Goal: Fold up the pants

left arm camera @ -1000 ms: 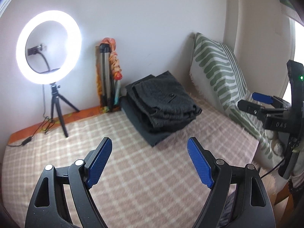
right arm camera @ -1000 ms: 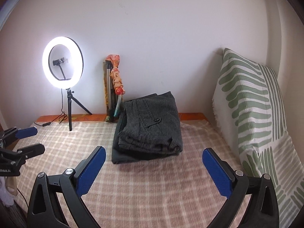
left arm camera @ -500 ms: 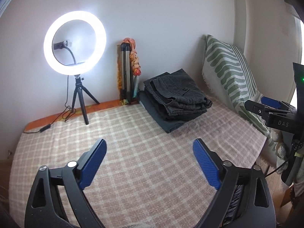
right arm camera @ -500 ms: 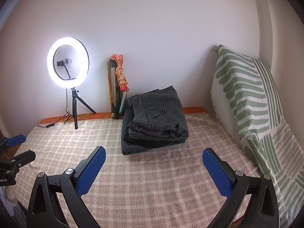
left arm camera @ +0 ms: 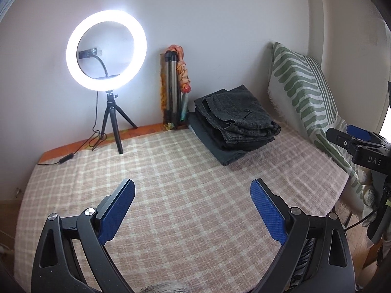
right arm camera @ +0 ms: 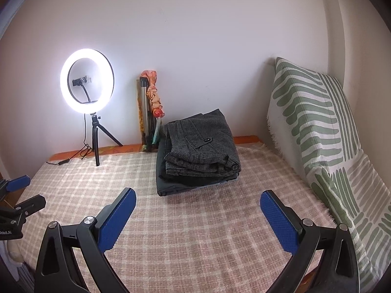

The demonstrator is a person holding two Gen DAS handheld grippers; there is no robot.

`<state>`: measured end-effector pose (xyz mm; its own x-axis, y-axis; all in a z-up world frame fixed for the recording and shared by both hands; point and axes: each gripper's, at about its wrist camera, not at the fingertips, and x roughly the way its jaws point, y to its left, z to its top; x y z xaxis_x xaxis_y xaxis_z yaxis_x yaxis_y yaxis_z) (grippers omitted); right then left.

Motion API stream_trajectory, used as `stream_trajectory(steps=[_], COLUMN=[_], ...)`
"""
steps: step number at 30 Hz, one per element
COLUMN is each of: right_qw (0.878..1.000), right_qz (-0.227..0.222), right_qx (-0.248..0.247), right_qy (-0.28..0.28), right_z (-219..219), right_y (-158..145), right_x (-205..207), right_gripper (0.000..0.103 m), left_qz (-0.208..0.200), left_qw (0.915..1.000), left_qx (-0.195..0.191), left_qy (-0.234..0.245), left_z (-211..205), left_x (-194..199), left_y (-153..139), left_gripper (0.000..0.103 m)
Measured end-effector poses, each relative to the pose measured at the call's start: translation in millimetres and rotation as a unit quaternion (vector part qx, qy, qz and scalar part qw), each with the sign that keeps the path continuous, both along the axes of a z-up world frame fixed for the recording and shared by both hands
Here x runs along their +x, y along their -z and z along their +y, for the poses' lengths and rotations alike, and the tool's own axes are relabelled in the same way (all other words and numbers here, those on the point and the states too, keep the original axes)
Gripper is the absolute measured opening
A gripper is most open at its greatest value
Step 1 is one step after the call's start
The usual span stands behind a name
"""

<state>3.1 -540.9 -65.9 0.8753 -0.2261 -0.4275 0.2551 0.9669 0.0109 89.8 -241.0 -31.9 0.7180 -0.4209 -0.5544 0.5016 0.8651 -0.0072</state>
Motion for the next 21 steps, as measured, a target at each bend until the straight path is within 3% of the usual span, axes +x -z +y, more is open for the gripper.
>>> stream_trajectory(steps=[21], right_qw=[1.0], right_qz=[-0.003], right_qx=[0.005], right_qy=[-0.006], right_z=[3.3], right_y=[1.1], right_x=[-4.7], right_gripper=[0.103], left_qz=[-0.006], left_qw=[1.0], left_qx=[-0.001], left_qy=[0.002], left_z=[1.7], left_x=[-5.4], left_y=[-8.0], left_gripper=[0.095])
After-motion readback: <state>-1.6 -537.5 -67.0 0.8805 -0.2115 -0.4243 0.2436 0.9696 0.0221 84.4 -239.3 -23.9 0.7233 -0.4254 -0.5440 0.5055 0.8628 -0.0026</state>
